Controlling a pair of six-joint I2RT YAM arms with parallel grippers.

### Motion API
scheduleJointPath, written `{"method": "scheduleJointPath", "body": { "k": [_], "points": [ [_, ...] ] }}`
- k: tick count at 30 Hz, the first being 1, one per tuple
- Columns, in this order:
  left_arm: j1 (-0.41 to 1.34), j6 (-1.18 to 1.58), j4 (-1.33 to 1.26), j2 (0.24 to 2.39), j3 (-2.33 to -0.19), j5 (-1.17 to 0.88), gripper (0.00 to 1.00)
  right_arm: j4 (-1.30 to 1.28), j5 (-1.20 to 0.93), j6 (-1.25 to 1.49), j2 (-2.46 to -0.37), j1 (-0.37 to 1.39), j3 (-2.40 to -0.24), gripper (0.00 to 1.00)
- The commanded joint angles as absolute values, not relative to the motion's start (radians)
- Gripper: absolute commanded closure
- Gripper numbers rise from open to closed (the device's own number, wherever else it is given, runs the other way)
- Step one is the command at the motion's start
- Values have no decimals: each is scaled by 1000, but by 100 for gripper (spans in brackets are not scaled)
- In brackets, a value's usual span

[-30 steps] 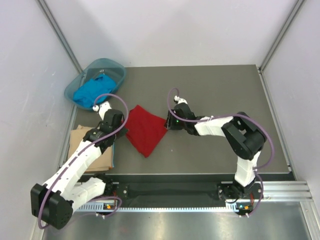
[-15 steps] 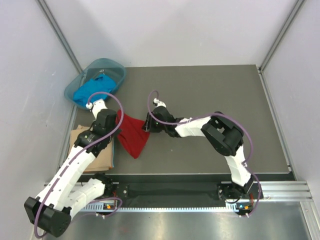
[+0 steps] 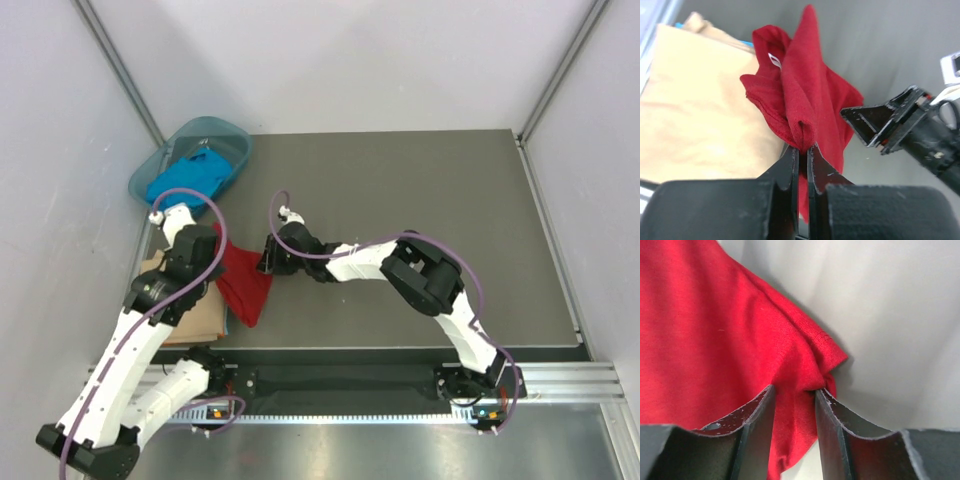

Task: Fold and stack the t-shirts
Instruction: Neatly place the folded tshirt to the corner

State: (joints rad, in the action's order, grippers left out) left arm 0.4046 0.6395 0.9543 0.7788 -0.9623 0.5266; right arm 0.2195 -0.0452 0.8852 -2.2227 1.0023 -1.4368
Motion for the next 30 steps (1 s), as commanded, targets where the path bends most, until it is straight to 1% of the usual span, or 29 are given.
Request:
{"method": "scheduleJointPath", "body": {
  "k": [1,5,7,11,15,17,21,24,25,27,28,30],
  "points": [
    [397,742,1089,719,-1046,620,100,146,-83,896,-2286,1037,-1476,62],
    [396,871,1140,732,-1061,595,100,156,-118,888,-2292,1037,-1505,62],
    [394,911,1146,747,-1040,586,100,166,-118,887,-2255,1034,-1485,61],
    [390,974,1120,743,-1031,549,100,212,-92,873,-2131,1006,-1323,61],
    [380,1009,1187,736,-1057,636,100,271,-97,876,-2017,940,-1175,61],
    [377,1055,1224,742,-1037,643,100,308,-124,899,-1962,898,-1090,61],
    [341,1081,1189,747,-933,554,100,354,-169,910,-1898,850,-1011,60],
    [220,1022,1140,773,-910,418,100,356,-173,893,-1850,830,-967,61],
    [134,1008,1143,781,-922,396,100,357,-172,890,-1829,818,-954,60],
    [54,954,1157,808,-937,341,100,374,-173,891,-1813,802,-914,60],
    [-37,937,1166,824,-957,324,100,379,-182,893,-1804,787,-904,60],
    [-127,870,1178,879,-974,260,100,390,-193,893,-1795,772,-878,60]
  ]
}}
